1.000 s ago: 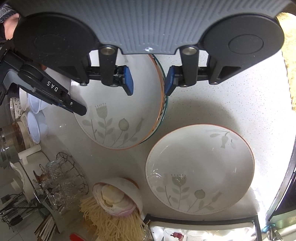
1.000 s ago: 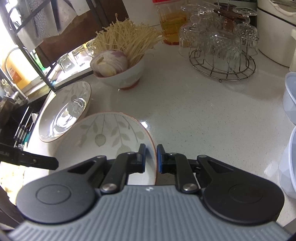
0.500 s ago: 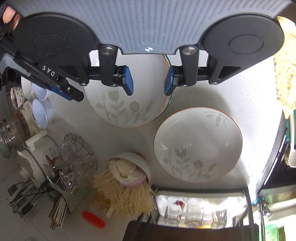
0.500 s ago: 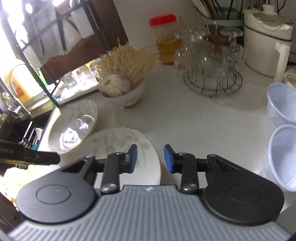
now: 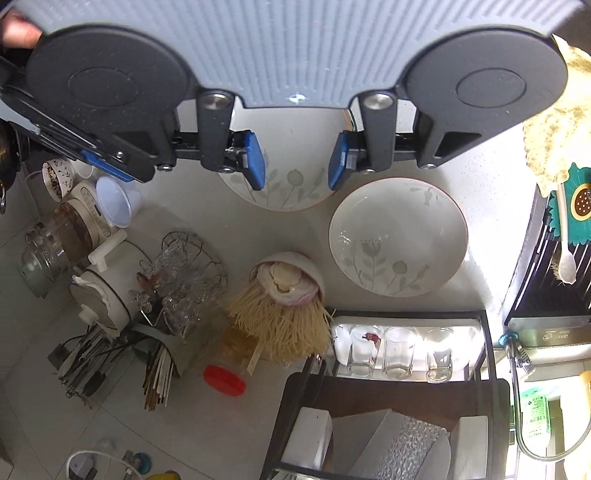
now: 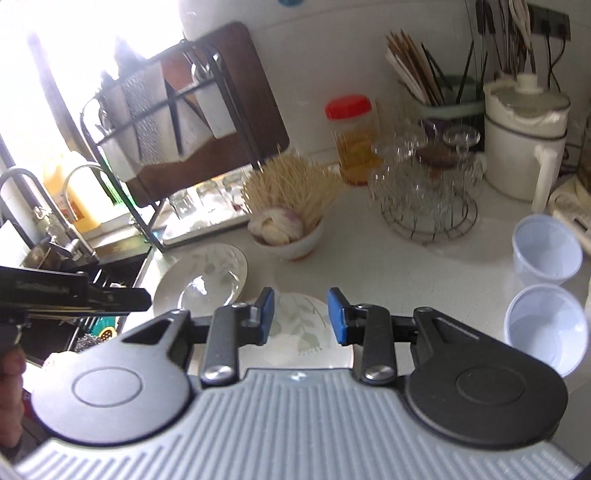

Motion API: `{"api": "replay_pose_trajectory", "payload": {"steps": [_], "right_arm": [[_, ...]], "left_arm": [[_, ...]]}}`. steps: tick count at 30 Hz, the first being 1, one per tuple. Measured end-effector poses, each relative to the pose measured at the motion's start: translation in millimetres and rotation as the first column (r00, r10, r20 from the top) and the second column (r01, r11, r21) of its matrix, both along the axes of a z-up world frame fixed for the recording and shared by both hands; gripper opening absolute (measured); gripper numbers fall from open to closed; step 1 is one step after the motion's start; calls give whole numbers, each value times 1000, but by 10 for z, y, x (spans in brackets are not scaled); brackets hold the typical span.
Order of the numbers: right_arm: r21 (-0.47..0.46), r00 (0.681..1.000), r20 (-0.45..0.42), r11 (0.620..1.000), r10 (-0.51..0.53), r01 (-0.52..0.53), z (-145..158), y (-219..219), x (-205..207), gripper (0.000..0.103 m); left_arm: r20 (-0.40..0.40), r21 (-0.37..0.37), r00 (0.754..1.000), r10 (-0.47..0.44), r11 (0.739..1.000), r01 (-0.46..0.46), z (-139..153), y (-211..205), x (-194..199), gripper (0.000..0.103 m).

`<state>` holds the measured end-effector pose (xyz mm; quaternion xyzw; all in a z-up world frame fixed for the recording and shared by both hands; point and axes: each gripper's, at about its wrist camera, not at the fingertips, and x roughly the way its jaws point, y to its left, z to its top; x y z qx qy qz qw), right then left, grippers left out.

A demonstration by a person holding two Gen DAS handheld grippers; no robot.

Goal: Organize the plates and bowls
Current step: 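Move both grippers to the second leaf-pattern bowl near the glass rack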

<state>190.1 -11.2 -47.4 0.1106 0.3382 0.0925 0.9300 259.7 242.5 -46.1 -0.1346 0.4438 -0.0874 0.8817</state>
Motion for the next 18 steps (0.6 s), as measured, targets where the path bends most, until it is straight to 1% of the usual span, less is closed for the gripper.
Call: {"api": "replay_pose_trajectory", "payload": {"steps": [2,9,11,12,17,18], "right_arm": [[0,1000,9,1000,9,-9,83,-12,-42,35],[-16,998,7,998,56,-56,233,-2,-152,35],[-21,998,8,998,65,-65,262,22,-172,35],[-21,998,9,997,68,-68,272,33,-169,35],[-20,997,-1,997,81,-81,258,115,-67,35],[-19,997,-8,997,77,-77,246,131,-39,35]], "left_arm": [[7,-14,1000,8,1000,-8,57,4,-25,43],[32,3,999,35,999,-35,272,9,-183,43],[35,9,998,43,999,-44,310,30,-219,46],[34,11,998,45,999,-46,316,45,-229,48],[17,-16,998,66,998,-66,249,160,-175,49],[13,-15,998,68,998,-68,221,181,-148,52]]}}
